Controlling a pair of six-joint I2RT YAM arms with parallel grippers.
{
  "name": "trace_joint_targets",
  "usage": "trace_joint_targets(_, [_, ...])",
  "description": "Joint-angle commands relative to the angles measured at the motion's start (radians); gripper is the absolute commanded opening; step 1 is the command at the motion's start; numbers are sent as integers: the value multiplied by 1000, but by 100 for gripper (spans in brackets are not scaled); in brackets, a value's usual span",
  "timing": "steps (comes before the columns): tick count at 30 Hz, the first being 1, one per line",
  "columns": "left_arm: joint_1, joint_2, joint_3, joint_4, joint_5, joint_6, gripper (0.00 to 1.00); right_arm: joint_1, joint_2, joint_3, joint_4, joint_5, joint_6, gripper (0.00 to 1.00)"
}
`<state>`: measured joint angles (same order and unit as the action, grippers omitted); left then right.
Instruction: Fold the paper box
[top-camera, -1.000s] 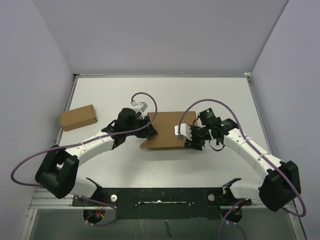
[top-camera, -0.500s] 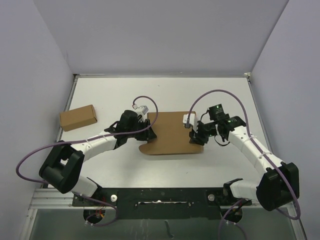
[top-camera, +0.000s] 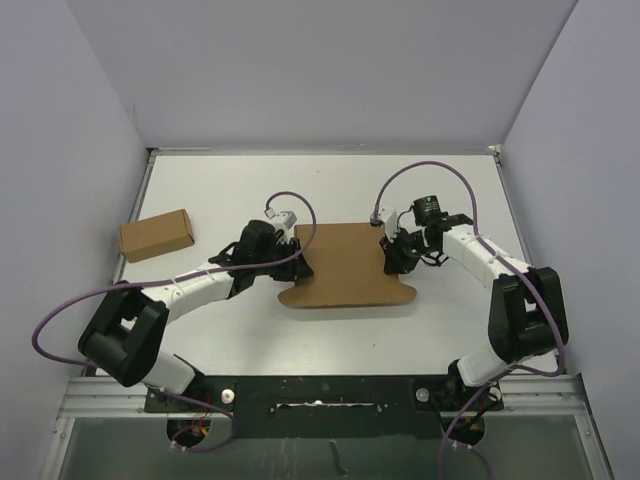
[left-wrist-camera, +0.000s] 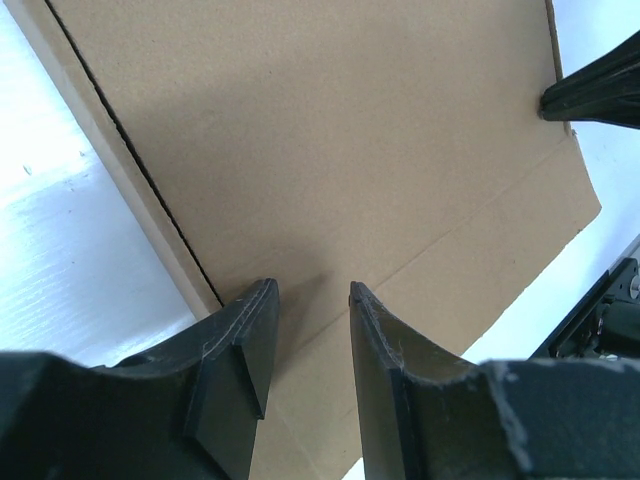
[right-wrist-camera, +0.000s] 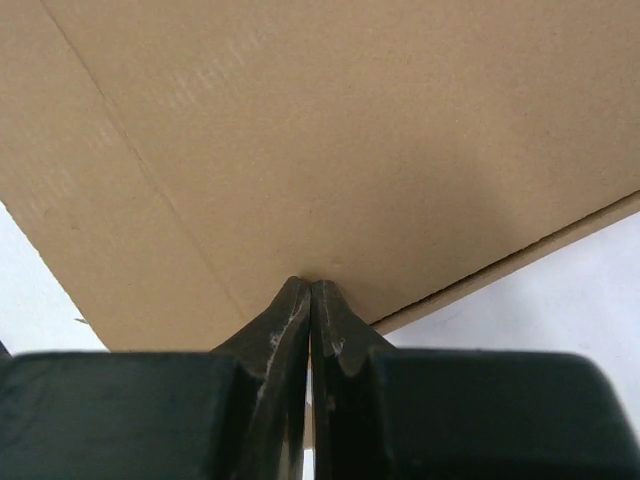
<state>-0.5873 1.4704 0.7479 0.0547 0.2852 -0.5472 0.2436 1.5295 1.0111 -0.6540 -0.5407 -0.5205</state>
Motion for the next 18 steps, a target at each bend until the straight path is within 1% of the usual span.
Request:
trace_joint_targets(1, [1,6,17,34,1,-2,33,-18,19,60,14,7,30,2])
trace_joint_targets(2, [2,1,19,34,2,-2,33,-21,9,58,13,-4,28,3])
trace_joint_targets(5, [1,-25,26,35,2,-1,34,-39,-33,62,5,-66,21,10])
trace_joint_targets(9, [2,-92,33,34,-5,1,36,-113,-110,77,6,-210,33,21])
trace_joint_targets(10, [2,-115,33,34,-8,3,37,-130,-124,80,13,-244,55,26])
trace_joint_targets(12, [4,-162,34,33,-19,10,38,-165,-130,83,37,-277,107,38])
trace_joint_targets(15, [8,-233,9,55,-34,25,42,-220,-90,87,77,-318,198,57])
trace_joint_targets(16, [10,-262,-17,81,-37,30,46,-238,-59,92,82,-341,222,63])
trace_joint_targets(17, [15,-287,-53,118,-40,32,54,-263,-21,99,88,-389,257,66])
trace_joint_targets(18, [19,-298,-73,145,-37,31,59,-276,-2,100,91,-409,270,68])
